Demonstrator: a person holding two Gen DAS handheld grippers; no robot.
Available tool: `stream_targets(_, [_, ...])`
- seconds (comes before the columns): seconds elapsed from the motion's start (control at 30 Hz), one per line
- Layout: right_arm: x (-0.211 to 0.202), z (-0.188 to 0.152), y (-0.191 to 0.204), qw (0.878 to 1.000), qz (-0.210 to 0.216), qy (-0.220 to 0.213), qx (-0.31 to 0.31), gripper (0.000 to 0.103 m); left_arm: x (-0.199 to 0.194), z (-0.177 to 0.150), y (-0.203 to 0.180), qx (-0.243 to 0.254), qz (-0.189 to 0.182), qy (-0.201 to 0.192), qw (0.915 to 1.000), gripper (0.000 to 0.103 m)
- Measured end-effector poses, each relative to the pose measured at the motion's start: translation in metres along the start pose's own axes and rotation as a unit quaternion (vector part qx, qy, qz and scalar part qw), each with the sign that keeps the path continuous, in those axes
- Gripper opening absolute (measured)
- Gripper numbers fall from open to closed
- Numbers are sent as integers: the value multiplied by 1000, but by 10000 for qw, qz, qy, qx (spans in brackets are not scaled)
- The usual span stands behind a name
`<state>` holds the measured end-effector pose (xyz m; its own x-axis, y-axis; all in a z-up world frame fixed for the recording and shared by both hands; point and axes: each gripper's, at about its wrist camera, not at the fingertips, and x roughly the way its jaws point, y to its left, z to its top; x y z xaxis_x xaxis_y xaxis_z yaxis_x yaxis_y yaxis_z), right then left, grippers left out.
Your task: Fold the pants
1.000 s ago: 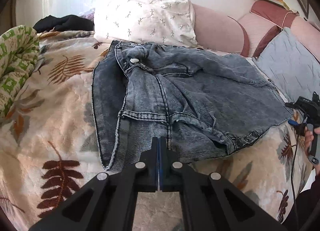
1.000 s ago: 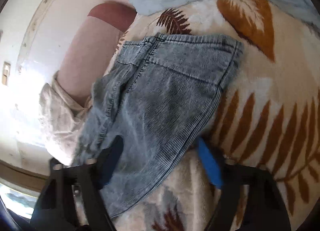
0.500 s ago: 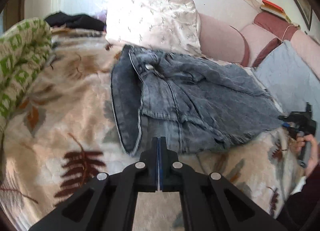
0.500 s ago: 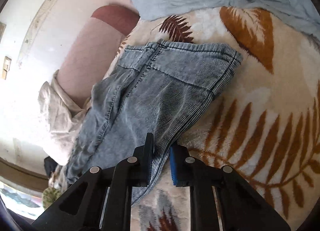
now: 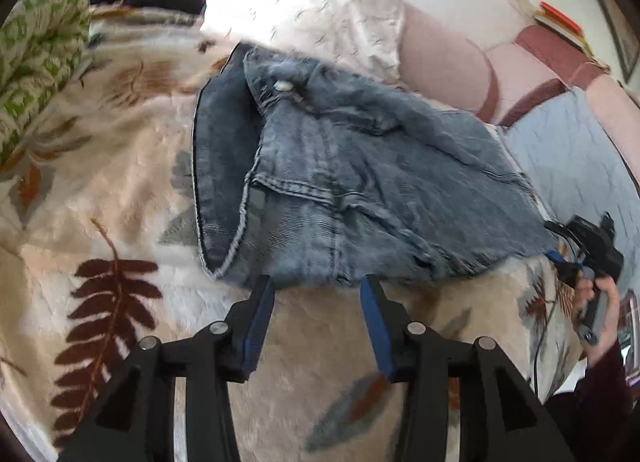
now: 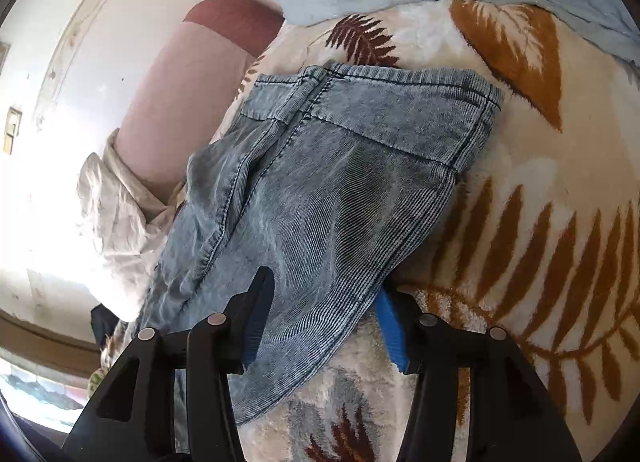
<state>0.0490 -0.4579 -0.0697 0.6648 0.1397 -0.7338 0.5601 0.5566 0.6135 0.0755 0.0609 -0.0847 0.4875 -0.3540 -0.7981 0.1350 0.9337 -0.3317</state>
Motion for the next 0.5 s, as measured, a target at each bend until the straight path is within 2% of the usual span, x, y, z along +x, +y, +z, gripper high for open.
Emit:
stream_targets(0.07, [0, 1, -1, 10000, 22, 11, 28, 50, 11, 3, 7, -264, -61, 176, 9995, 47])
stream_targets(0.17, [0, 0, -2, 9999, 87, 25, 89, 54, 8, 3, 9, -500, -166, 175, 9985, 46])
stream_targets(0.27, [0, 0, -2, 9999, 84, 26, 65, 55, -3, -8, 6, -784, -581, 311, 9947, 48])
stream_targets(0.37, [0, 1, -2, 9999, 93, 32, 90, 55, 0, -17, 0, -771, -497, 380, 9951, 48])
stream_targets(0.43, [0, 1, -1, 9999, 105, 27, 98, 56, 7, -15, 6, -987, -434, 416, 9933, 46])
stream_targets(0.5, [0, 1, 0, 9999, 102, 29, 74, 57, 9, -10, 13, -1314, -562, 325, 9892, 46])
